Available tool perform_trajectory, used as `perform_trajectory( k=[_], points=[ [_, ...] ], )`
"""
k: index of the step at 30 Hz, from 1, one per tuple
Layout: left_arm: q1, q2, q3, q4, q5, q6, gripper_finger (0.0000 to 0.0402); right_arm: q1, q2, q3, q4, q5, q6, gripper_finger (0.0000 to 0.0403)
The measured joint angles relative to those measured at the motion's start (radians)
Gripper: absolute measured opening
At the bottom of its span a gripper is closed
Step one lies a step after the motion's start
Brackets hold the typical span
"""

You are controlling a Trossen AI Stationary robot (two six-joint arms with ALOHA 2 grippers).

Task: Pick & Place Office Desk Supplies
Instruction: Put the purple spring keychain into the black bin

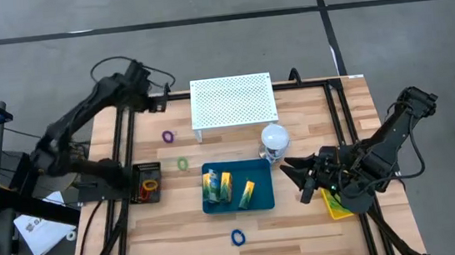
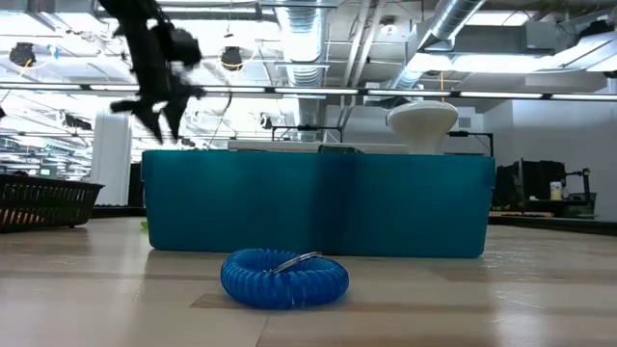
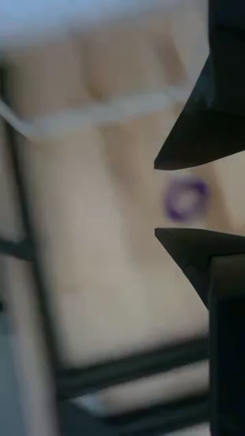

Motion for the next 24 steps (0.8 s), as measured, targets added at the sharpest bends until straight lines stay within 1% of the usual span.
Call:
perform_trajectory(
  k=[3,6,10,13,16,20,24],
  points=[
    [0.025,0.088,-0.012,-0.048,0.052,0.068,0.0143,0.000,0.000,0.000,-0.009,0.001,0.005,0.0168],
    [0.004,0.143,-0.037,-0.051,0.091,0.183,0.0143,0.000,0.000,0.000,-0.038,0.003,0.035,0.0168],
    [-0.041,0.182,-0.046,0.014,0.072,0.346,0.0143,0.000,0.000,0.000,-0.078,0.002,0.087,0.0168],
    [-0.069,0.208,-0.046,0.048,0.041,0.466,0.0143,0.000,-0.001,-0.001,-0.085,0.002,0.090,0.0168],
    [-0.093,0.238,-0.046,0.041,0.040,0.640,0.0146,0.000,-0.013,-0.001,-0.095,0.001,0.090,0.0168],
    [-0.127,0.265,-0.046,0.022,0.036,0.889,0.0161,0.000,-0.021,-0.001,-0.103,-0.001,0.090,0.0168],
    [-0.137,0.304,-0.046,0.025,0.022,1.035,0.0182,0.000,-0.021,-0.001,-0.103,-0.001,0.091,0.0168]
  ],
)
